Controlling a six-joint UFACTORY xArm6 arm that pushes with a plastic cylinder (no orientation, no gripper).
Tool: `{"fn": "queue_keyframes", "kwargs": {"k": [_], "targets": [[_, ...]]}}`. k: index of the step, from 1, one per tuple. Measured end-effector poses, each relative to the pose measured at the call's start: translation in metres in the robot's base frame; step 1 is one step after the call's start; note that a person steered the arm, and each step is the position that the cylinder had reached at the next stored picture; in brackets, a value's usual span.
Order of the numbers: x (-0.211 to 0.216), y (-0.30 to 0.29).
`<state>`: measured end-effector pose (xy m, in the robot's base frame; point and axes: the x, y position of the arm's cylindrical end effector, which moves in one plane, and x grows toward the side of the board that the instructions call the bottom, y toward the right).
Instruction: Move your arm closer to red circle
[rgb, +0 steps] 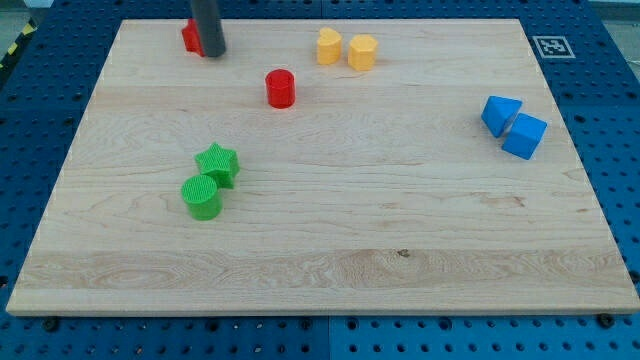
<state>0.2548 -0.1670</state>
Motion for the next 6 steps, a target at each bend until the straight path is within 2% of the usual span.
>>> {"fn": "queue_keyframes", "kwargs": {"k": [2,4,6], "targets": [[-0.009,-0.034],[0.068,0.003],[0.155,0.111]]}}
